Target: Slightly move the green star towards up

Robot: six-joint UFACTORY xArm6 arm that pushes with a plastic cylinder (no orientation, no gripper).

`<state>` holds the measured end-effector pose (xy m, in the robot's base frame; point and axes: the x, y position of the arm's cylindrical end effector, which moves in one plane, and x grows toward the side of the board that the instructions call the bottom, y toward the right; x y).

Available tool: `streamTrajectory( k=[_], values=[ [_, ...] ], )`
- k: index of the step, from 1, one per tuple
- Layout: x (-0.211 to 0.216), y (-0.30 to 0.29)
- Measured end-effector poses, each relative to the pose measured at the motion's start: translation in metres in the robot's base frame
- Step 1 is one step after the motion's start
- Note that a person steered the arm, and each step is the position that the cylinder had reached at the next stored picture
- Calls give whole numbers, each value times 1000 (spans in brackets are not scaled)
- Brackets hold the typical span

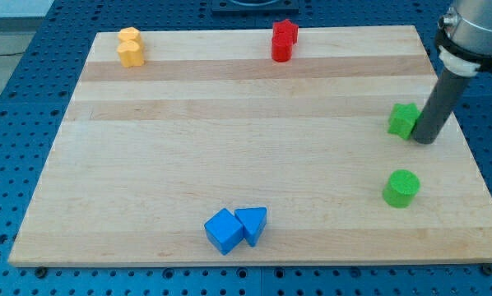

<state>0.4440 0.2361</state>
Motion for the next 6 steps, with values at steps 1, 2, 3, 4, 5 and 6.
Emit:
streamTrajectory(
  k=[1, 2, 3, 4, 5, 6],
  values=[
    [-16, 0],
    [-8, 0],
    [6, -16],
    [-2, -35],
    [-23, -30],
    [-30, -26]
  ],
)
